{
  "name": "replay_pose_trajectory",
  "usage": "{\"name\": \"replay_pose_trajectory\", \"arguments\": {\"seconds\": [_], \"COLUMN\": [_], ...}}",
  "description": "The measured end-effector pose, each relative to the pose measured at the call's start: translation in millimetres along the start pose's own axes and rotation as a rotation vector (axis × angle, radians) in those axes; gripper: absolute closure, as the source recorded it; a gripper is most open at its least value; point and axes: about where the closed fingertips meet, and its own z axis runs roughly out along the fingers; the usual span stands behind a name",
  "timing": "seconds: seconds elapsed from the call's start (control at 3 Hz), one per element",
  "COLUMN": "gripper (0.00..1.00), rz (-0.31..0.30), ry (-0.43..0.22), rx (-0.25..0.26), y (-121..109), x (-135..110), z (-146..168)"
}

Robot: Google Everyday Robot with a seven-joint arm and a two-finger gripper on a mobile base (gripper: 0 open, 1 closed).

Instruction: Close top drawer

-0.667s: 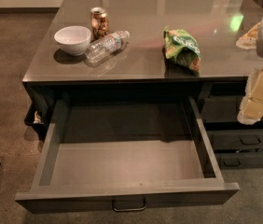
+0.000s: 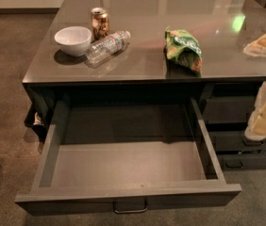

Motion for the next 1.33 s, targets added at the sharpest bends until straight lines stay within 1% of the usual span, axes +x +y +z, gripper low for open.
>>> {"name": "replay_pose_trajectory", "arguments": {"seconds": [0.33, 0.67, 1.0, 1.33], "gripper": [0.0, 0.0, 0.0, 0.18], "rz": [-0.004, 0.02, 0.075, 0.113], "ry": [-0.03, -0.073, -0.125, -0.17], "rx": [-0.026, -0.07, -0.103, -0.115], "y": [30.3, 59.7, 86.2, 108.6], "x": [15.6, 44.6, 80.9, 106.1], "z": [19.8, 63.0, 108.1, 130.3]}}
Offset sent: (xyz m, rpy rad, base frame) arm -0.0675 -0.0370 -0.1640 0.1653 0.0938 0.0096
